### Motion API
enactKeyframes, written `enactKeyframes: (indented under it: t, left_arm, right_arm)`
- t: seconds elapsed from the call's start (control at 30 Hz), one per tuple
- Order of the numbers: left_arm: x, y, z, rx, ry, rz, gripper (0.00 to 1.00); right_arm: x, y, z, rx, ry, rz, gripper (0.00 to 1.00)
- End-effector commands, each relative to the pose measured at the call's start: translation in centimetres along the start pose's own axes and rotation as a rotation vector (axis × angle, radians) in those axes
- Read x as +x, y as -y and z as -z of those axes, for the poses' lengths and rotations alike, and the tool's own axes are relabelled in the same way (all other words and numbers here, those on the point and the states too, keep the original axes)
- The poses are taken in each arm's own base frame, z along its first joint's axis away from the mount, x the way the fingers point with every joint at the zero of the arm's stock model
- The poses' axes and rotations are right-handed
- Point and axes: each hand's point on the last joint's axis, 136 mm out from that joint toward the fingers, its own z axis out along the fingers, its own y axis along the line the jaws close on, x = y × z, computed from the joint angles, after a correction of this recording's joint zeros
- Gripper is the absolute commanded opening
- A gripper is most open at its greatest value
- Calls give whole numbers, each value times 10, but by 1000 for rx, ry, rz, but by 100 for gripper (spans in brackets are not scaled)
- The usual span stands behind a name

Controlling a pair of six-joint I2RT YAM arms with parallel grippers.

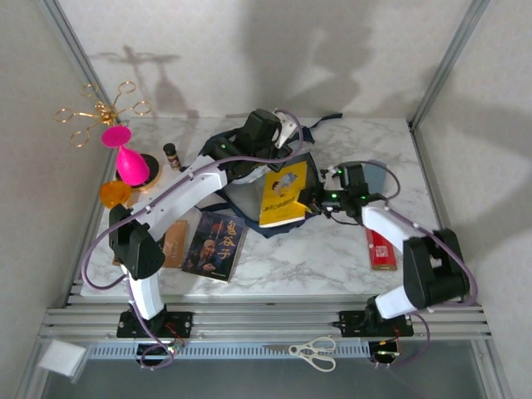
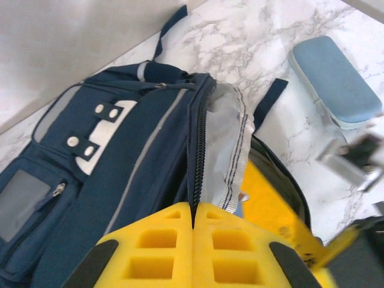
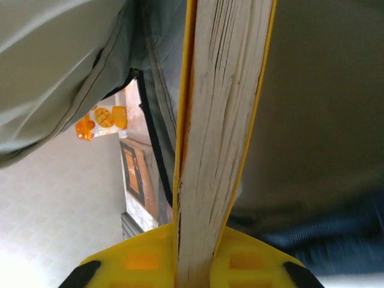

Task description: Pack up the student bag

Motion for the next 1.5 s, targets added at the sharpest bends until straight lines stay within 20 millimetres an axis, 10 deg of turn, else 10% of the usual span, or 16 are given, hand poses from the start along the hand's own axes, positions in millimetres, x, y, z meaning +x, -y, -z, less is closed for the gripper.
enactKeyframes:
  t: [0.0,0.2,0.4,0.7,1.07,1.47]
  left_arm:
    - [-35,-5,31,-37,127,31,0]
    - [-42,-12,37,-92,148,59,0]
    - [-49,-22,38,-146,179,100,0]
    - [-51,-21,30,-150,194,113,0]
    - [-44,-20,20,-150,164,104,0]
    - [-37,-10,19,-95,139,93,0]
  right_arm:
    - [-49,-53,-16,-127,131,158,0]
    - [-96,-41,-61,-70,148,206,7]
    - [-110,-3,-76,88,159,223,39]
    - [-59,38,-47,357,158,212,56]
    - [-4,67,-81,540,63,216,50]
    - [-86,50,-75,521,315,292,49]
